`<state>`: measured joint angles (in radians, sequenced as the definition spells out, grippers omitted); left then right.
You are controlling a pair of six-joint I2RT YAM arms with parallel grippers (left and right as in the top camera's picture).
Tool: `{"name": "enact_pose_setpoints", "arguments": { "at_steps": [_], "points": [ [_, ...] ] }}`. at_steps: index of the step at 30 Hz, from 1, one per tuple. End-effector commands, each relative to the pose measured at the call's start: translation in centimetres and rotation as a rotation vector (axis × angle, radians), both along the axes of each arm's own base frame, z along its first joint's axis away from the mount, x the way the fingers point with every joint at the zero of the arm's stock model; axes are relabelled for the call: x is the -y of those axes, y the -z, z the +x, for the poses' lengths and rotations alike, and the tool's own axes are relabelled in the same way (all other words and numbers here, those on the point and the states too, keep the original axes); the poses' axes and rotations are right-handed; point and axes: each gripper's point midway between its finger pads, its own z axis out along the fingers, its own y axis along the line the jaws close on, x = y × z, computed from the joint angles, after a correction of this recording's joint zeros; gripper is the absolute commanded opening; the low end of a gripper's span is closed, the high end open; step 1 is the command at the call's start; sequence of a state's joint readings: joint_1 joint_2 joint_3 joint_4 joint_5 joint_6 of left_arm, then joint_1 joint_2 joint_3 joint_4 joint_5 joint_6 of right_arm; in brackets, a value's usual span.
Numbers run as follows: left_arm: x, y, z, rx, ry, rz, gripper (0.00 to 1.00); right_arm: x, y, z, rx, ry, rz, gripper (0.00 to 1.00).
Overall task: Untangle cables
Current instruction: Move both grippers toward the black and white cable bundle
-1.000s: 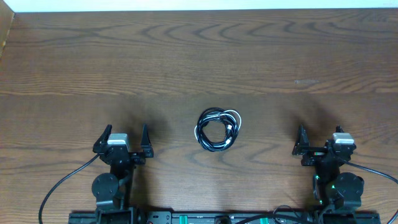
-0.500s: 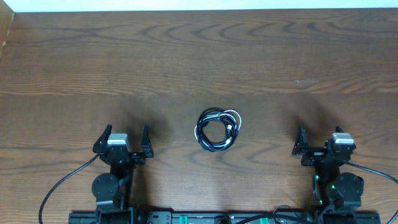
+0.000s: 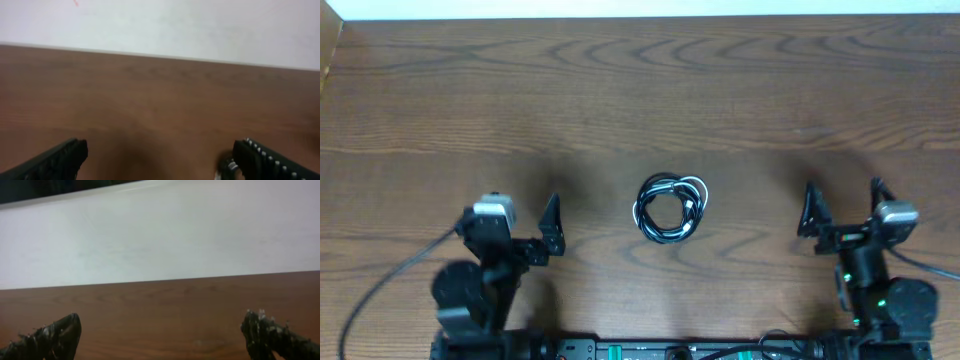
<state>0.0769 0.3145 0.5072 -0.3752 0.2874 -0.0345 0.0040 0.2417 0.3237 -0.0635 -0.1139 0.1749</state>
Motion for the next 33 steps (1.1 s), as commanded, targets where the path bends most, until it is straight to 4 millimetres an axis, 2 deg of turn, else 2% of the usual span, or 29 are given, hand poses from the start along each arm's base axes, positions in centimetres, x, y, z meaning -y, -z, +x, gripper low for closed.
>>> {"name": "enact_pose_setpoints", "arguments": {
  "at_steps": [1,3,7,10,12,14,18,20,22,26,29,31,33],
  "points": [
    [1.5,-3.5,1.0,-0.088,0.082,-0.064,0.99,-1.4,-5.0,1.7,-0.044,-0.08,0.045,0.99],
    [1.4,-4.3,1.6,-0.167,0.063,-0.121,0.99,-2.3,-5.5,3.3,-0.16,-0.131,0.055,0.99],
    [1.5,-4.7,2.1,-0.372,0.033,-0.199,0.99,-4.3,-4.7,6.2,-0.479,-0.235,0.095,0.99],
    [2.2,-4.4,2.2,-0.502,0.064,-0.235,0.99,-6.1,-3.6,7.9,-0.693,-0.294,0.116,0.99],
    [2.6,-3.5,2.9,-0.55,0.08,-0.253,0.99,-7.5,-2.3,8.9,-0.812,-0.339,0.077,0.99],
    [3.4,-3.0,3.1,-0.583,0.122,-0.288,0.99,-8.6,-1.0,9.4,-0.858,-0.383,0.026,0.99],
    [6.8,-2.2,2.6,-0.664,0.348,-0.373,0.99,-11.2,2.1,9.4,-0.961,-0.456,-0.003,0.99],
    [8.2,-0.9,1.8,-0.742,0.437,-0.381,0.99,-12.3,3.4,8.8,-0.995,-0.507,-0.069,0.99],
    [9.4,1.3,0.2,-0.865,0.517,-0.339,0.99,-12.6,4.9,8.5,-1.035,-0.518,-0.143,0.99],
    [11.1,3.9,-2.2,-1.023,0.643,-0.259,0.99,-12.4,6.3,8.6,-1.068,-0.5,-0.206,0.99],
    [11.7,5.3,-2.8,-1.076,0.687,-0.178,0.98,-12.7,7.0,8.6,-1.088,-0.512,-0.21,0.99],
    [13.0,6.1,-3.3,-1.053,0.799,-0.096,0.99,-14.0,7.6,8.1,-1.097,-0.594,-0.213,0.99],
    [13.8,6.3,-3.1,-1.034,0.828,-0.07,0.99,-14.8,8.5,8.1,-1.114,-0.626,-0.209,0.98]
  ]
}}
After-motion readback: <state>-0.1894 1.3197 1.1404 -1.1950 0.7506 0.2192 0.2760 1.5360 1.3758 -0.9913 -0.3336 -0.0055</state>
